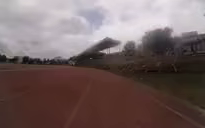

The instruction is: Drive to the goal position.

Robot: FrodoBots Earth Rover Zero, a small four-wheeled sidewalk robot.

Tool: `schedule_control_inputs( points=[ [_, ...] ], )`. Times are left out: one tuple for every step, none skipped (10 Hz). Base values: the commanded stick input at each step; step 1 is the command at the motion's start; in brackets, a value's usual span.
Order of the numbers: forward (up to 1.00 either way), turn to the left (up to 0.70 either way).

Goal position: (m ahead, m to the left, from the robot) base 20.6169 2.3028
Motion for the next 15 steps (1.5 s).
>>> schedule_control_inputs(
  points=[
    [0.85, 0.00],
    [0.85, 0.00],
    [0.85, 0.00],
    [0.85, 0.00],
    [0.85, 0.00],
    [0.85, 0.00],
    [0.85, 0.00],
    [0.85, 0.00],
    [0.85, 0.00],
    [0.85, 0.00],
    [0.85, 0.00],
    [0.85, 0.00],
    [0.85, 0.00],
    [0.85, 0.00],
    [0.85, 0.00]
  ],
)
